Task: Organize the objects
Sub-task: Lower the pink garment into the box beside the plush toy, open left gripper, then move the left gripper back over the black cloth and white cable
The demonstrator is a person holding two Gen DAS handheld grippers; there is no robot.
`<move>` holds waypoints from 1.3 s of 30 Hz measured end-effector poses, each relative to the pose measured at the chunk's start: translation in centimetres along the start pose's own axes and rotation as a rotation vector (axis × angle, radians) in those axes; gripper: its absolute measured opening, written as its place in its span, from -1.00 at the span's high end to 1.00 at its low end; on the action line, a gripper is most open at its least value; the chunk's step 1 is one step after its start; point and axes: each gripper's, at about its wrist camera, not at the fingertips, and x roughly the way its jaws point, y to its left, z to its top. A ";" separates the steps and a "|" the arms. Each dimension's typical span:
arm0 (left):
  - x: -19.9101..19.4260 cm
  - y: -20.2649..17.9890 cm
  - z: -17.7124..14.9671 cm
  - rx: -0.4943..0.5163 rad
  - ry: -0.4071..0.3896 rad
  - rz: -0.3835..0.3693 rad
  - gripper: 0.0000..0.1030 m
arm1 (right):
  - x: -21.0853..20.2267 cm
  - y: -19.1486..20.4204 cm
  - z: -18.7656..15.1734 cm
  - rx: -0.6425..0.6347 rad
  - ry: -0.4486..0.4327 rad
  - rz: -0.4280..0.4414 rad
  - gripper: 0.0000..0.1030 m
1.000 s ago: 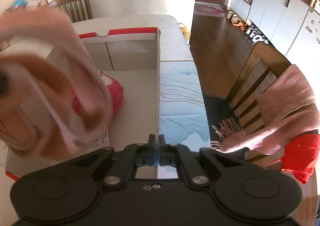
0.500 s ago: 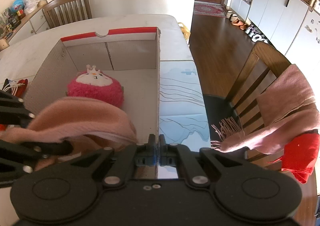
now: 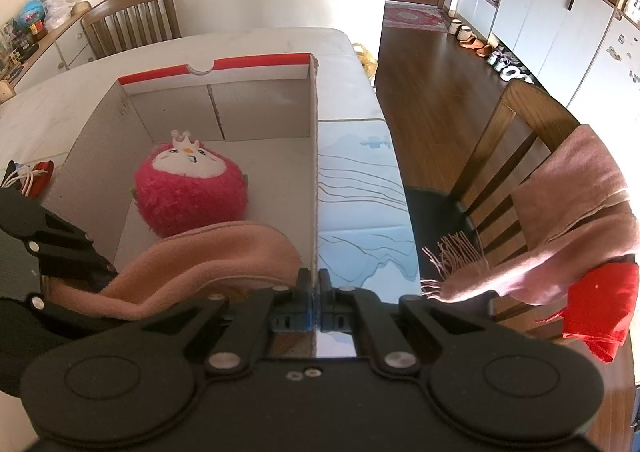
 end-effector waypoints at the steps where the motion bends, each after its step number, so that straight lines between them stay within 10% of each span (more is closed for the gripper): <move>1: 0.0 0.0 -0.1 -0.003 0.002 -0.004 0.58 | 0.0 0.0 0.0 0.000 0.000 -0.001 0.97; 5: -0.4 0.0 -0.5 -0.010 -0.013 -0.007 0.31 | 0.0 0.0 0.0 0.001 0.002 -0.001 0.96; 9: -1.6 0.6 -1.1 -0.038 -0.055 -0.022 -0.40 | 0.0 0.0 0.0 0.002 0.002 0.000 0.96; 39: -12.2 3.2 -5.9 -0.249 -0.374 0.024 -0.43 | -0.5 0.7 -0.5 -0.022 0.008 0.003 0.95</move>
